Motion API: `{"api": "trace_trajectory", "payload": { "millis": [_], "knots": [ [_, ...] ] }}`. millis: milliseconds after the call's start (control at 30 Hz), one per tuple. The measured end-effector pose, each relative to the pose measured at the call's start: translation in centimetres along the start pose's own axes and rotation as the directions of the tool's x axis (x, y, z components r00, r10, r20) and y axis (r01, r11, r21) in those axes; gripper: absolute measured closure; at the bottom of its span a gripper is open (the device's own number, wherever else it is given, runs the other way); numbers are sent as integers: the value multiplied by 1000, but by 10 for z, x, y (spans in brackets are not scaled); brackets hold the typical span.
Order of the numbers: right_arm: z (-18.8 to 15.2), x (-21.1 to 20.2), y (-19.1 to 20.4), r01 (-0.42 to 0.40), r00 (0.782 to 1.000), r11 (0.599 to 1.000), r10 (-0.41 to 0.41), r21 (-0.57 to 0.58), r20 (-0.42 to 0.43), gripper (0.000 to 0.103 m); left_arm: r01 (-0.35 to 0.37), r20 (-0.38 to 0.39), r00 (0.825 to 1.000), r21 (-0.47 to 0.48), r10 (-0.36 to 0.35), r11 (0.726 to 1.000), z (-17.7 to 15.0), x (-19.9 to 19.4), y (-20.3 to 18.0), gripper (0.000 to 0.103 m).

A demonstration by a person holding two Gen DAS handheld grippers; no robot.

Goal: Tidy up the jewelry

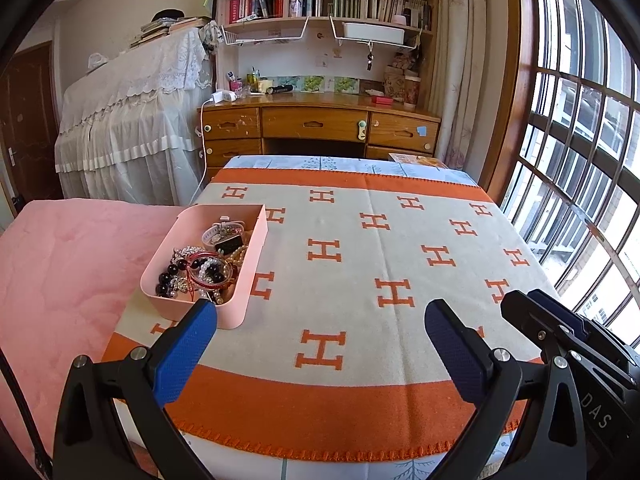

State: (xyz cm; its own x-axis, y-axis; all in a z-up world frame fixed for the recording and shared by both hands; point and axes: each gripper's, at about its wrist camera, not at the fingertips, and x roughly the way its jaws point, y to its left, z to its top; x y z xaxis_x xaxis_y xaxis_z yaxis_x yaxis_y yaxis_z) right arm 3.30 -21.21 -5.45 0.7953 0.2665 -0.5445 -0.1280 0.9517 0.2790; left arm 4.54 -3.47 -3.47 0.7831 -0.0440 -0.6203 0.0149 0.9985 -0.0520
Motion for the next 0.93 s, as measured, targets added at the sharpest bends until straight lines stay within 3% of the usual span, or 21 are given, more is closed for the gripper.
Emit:
{"api": "trace_trajectory", "payload": {
  "millis": [933],
  "knots": [
    [5,-2,4,1,999,999,1,-47,39,68,-54,47,997,-15,55,998,-3,-16,0,1]
  ]
}}
